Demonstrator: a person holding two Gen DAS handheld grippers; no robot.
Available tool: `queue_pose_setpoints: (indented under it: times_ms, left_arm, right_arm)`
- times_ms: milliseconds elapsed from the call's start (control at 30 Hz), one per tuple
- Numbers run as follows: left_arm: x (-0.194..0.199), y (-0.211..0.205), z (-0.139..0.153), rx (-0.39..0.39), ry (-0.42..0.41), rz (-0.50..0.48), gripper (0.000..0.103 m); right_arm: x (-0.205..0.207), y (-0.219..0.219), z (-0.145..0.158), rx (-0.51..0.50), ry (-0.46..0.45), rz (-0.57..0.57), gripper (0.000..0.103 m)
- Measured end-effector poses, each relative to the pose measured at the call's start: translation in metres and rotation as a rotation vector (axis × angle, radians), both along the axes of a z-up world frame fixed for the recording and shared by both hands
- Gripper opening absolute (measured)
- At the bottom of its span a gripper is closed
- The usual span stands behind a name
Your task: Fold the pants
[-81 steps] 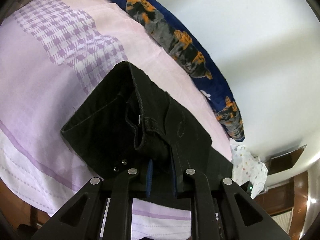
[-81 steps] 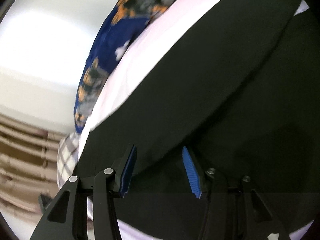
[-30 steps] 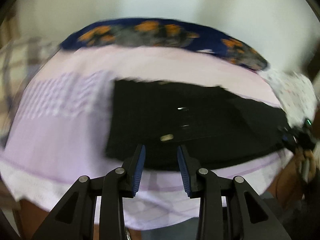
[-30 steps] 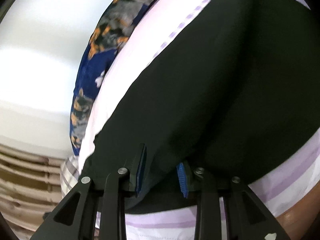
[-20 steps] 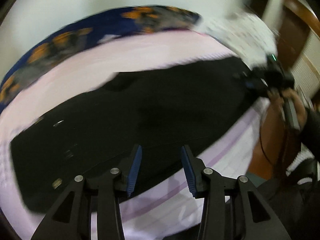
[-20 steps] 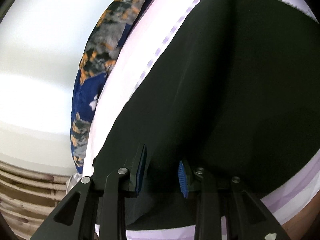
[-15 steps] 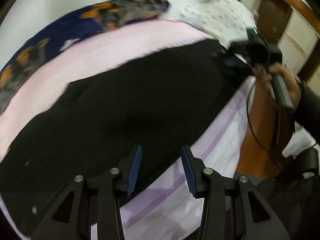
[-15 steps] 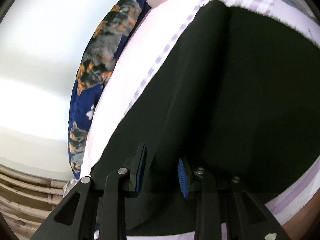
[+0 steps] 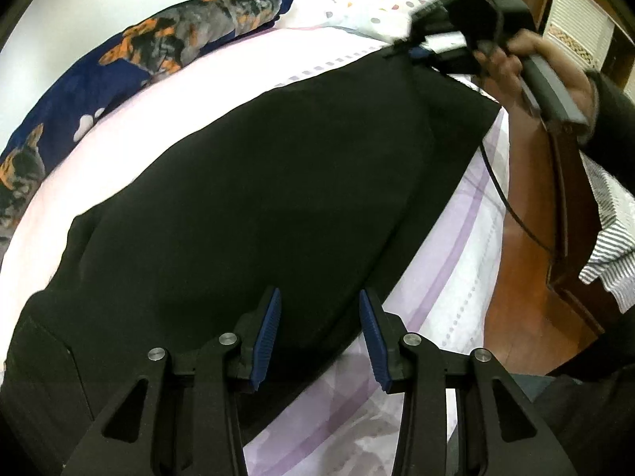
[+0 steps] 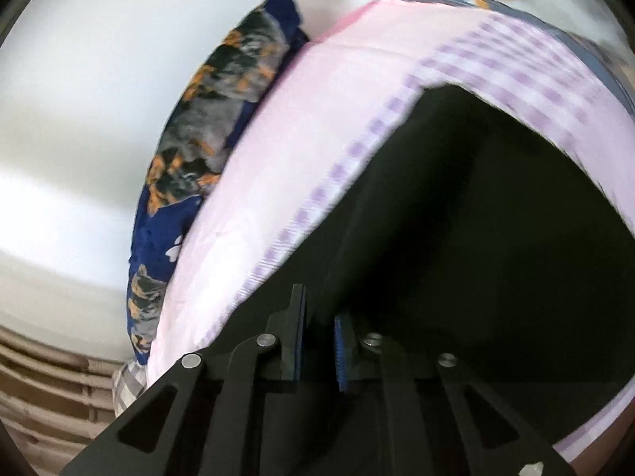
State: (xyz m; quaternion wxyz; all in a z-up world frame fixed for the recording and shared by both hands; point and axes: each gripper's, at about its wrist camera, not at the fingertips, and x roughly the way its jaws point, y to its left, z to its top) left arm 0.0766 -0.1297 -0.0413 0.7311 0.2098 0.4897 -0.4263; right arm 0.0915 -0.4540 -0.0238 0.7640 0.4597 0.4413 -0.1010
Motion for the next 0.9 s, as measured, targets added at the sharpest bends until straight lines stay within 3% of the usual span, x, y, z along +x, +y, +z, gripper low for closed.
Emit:
queue_pose_setpoints:
  times_ms: [167,233,267,333,467,567,733,900]
  left_arm:
    - [0.000,-0.003,-0.006,0.006,0.000,0.005,0.023]
    - [0.004,-0.001,-0.010,-0.001,0.023,0.022,0.013]
    - [0.007,0.000,-0.011,-0.011,0.041,0.033,0.011]
    - [0.011,0.003,-0.011,-0.029,0.060,0.048,0.009]
    - [0.018,0.010,-0.012,-0.074,0.106,0.068,0.008]
    - [0.020,0.012,-0.016,-0.092,0.140,0.075,0.008]
    - [0.024,0.014,-0.017,-0.116,0.157,0.083,0.008]
    - [0.026,0.015,-0.016,-0.136,0.172,0.092,0.008]
  right_arm:
    - [0.046,0.017,0.009,-0.037,0.007,0.080,0.020]
    - [0.066,0.025,0.008,-0.012,0.001,0.117,0.046]
    - [0.072,0.026,0.008,0.017,-0.013,0.120,0.050]
    - [0.080,0.023,0.014,0.048,-0.074,0.096,0.051]
    - [0.077,0.011,0.026,0.002,-0.098,0.063,0.051]
    - [0.062,0.000,0.024,-0.029,-0.062,0.048,0.050]
    - [0.039,-0.017,0.003,-0.032,0.025,0.003,0.035]
    - [0.038,-0.032,-0.018,-0.006,0.061,-0.069,0.035]
